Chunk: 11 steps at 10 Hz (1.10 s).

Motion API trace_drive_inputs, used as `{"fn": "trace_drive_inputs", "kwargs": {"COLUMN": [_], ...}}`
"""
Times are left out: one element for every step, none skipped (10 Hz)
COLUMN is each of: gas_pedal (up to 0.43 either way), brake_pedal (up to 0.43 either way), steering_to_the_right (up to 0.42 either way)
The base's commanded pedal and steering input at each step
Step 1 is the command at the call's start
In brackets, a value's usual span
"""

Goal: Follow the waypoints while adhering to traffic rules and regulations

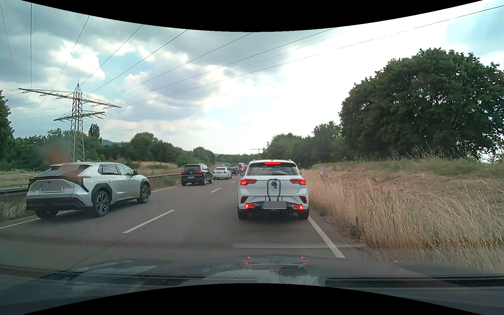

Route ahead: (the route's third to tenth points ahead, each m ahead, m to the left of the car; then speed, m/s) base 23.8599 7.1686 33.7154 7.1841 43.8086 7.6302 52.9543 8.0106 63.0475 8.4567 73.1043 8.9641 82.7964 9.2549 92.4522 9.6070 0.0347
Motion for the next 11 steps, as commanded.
{"fn": "trace_drive_inputs", "kwargs": {"gas_pedal": [0.000,0.000,0.000,0.000,0.000,0.000,0.000,0.000,0.000,0.000,0.000], "brake_pedal": [0.201,0.207,0.207,0.220,0.220,0.226,0.226,0.226,0.226,0.226,0.226], "steering_to_the_right": [-0.008,-0.008,-0.008,-0.008,-0.007,-0.007,-0.007,-0.008,-0.008,-0.008,-0.008]}}
